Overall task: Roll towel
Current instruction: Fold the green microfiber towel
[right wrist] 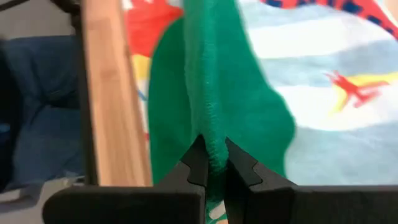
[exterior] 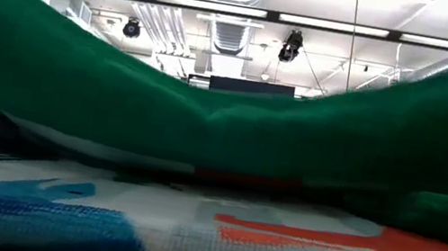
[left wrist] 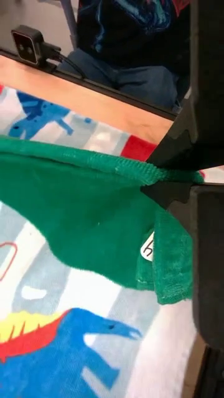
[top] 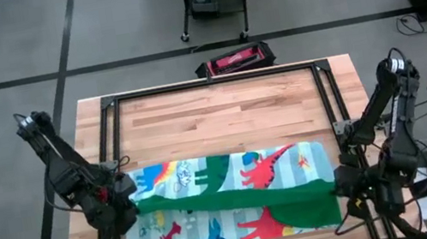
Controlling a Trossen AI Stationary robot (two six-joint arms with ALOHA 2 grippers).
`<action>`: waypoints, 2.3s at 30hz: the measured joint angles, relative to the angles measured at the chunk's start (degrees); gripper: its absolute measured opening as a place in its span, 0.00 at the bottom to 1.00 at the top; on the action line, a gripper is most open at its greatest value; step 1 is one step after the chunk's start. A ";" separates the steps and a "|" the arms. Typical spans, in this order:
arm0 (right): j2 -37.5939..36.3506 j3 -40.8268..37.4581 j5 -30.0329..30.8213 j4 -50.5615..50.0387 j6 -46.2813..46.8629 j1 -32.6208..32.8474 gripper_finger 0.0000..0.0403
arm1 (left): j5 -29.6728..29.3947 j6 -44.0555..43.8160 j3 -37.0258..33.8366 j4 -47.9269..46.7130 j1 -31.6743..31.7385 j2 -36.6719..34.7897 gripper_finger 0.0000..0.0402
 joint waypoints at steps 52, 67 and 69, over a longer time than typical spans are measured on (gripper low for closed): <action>9.47 -0.08 2.07 16.16 2.58 3.01 0.15 | 0.00 -9.55 -0.94 19.08 -9.03 18.03 0.17; 9.49 -0.07 3.74 14.84 4.98 5.46 0.33 | -8.99 -5.75 -0.69 17.84 -10.51 15.78 0.28; 8.78 -0.15 5.90 12.60 4.09 5.03 0.33 | -10.11 -5.63 -0.87 14.26 -9.81 15.42 0.27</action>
